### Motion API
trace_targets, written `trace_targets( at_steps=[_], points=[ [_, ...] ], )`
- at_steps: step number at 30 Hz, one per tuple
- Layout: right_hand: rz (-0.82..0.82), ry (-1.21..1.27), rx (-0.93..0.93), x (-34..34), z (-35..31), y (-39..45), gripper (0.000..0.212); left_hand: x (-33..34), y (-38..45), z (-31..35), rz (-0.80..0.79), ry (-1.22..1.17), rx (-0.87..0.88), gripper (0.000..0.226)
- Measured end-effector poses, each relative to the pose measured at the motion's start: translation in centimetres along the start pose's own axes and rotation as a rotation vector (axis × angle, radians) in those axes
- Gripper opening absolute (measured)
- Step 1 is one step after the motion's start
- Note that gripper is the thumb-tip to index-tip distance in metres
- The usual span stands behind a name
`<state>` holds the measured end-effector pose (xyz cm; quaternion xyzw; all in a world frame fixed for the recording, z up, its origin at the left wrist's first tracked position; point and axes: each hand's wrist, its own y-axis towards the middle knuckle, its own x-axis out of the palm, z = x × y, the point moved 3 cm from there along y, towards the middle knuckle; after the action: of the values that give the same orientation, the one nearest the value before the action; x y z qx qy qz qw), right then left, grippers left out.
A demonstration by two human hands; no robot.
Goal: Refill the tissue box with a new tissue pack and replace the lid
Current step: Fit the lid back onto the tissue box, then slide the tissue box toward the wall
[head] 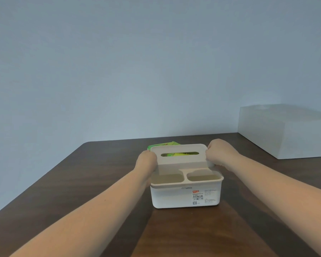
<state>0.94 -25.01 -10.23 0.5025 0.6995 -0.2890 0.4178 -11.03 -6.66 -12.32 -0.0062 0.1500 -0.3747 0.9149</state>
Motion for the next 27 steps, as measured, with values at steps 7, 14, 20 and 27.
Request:
trace_targets(
  at_steps=[7, 14, 20, 27],
  points=[
    [-0.067, -0.150, 0.031, 0.3, -0.4, 0.3, 0.018, 0.6, 1.4, -0.8, -0.105, -0.022, 0.029, 0.063],
    [-0.053, -0.130, 0.017, 0.6, -0.4, 0.8, 0.019, 0.6, 2.1, -0.7, -0.091, 0.055, 0.086, 0.052],
    [-0.066, -0.193, 0.017, 0.9, -0.7, 0.8, 0.023, 0.5, 2.3, -0.9, -0.087, 0.066, 0.075, 0.052],
    [-0.018, -0.071, -0.008, 1.4, 0.1, 0.7, 0.019, 0.4, 1.5, -0.9, -0.010, 0.209, 0.115, 0.045]
  ],
)
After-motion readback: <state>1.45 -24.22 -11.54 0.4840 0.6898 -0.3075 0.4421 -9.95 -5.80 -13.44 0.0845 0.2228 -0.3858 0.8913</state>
